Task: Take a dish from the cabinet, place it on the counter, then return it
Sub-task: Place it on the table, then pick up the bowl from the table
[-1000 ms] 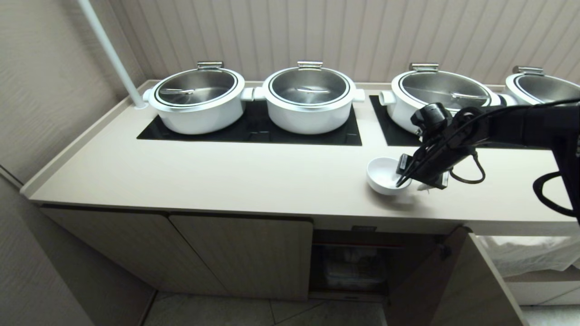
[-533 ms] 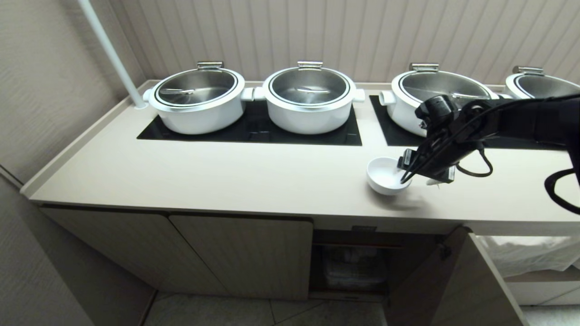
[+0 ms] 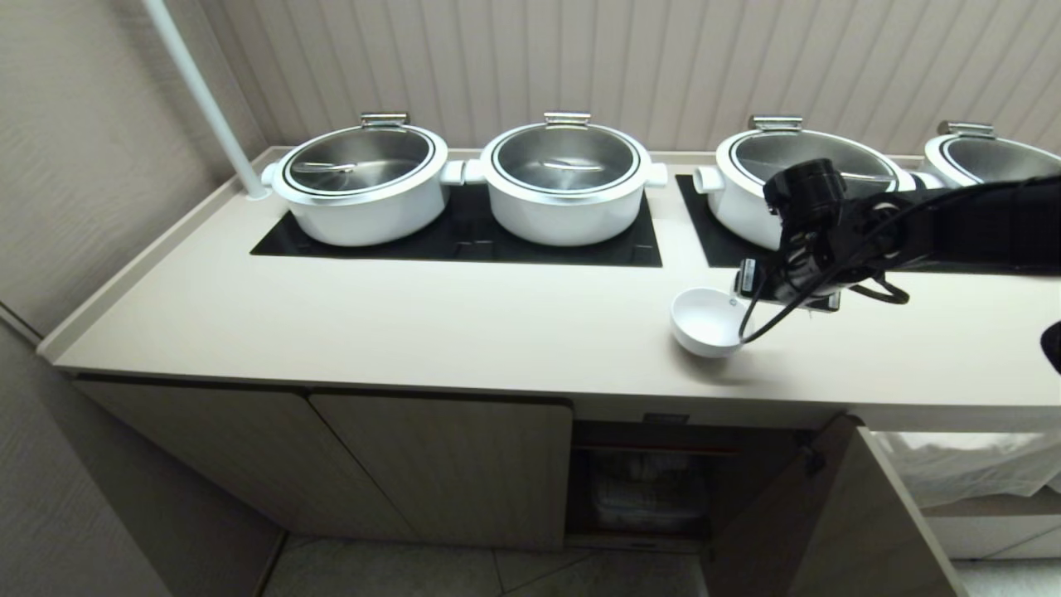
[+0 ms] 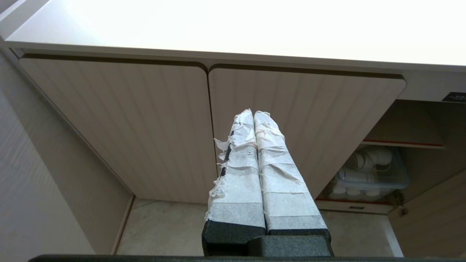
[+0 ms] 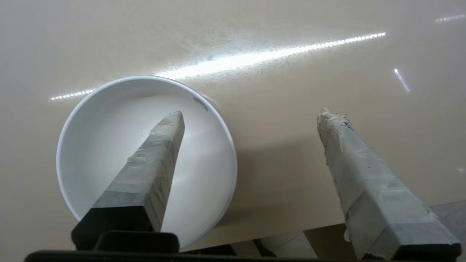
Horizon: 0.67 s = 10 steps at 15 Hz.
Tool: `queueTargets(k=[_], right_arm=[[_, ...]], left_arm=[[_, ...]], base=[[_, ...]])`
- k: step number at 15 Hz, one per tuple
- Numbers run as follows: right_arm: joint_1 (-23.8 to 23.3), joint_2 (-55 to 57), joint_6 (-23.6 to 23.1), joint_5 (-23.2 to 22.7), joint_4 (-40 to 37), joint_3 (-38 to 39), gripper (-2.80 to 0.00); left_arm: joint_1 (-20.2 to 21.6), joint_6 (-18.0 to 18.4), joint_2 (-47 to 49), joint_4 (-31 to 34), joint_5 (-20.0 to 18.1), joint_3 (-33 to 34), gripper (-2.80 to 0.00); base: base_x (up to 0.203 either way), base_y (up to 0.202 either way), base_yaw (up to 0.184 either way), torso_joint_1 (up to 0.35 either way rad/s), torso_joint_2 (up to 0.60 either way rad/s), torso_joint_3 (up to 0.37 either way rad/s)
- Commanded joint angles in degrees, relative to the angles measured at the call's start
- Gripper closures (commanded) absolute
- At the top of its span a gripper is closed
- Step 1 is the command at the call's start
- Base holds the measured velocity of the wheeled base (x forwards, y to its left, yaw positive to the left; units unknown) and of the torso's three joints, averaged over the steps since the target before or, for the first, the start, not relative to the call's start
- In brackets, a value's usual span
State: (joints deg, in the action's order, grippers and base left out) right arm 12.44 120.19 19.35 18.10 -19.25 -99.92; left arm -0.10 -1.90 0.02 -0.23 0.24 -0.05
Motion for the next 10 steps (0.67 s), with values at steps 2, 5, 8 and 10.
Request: queueTargets(k=[2,5,8,10], right_arm=[[0.1,-4.92,-8.38,0.35,23.17,14.97,0.0],[0.57,-8.42,-16.62,-0.06,44.68,27.48,0.0],[1.97,-10.79,-18.88,-0.07,52.56,32.63,0.0],[2.67,-12.14,-19.18,-0.09,55.1,35.38,0.0]], left_arm=[[0.01,-0.03,-0.02,-0.03,0.02,0.05,0.0],[0.01,-0.03,-0.02,-0.03,0.09,0.05,0.0],[0.01,-0.03,-0.02,-0.03,0.02,0.05,0.0],[0.01,-0.03,-0.02,-0.03,0.02,-0.04,0.0]], base=[[0.0,0.0,0.0,0.0,0.0,0.0],[0.0,0.0,0.0,0.0,0.0,0.0],[0.0,0.0,0.0,0.0,0.0,0.0],[0.0,0.0,0.0,0.0,0.0,0.0]])
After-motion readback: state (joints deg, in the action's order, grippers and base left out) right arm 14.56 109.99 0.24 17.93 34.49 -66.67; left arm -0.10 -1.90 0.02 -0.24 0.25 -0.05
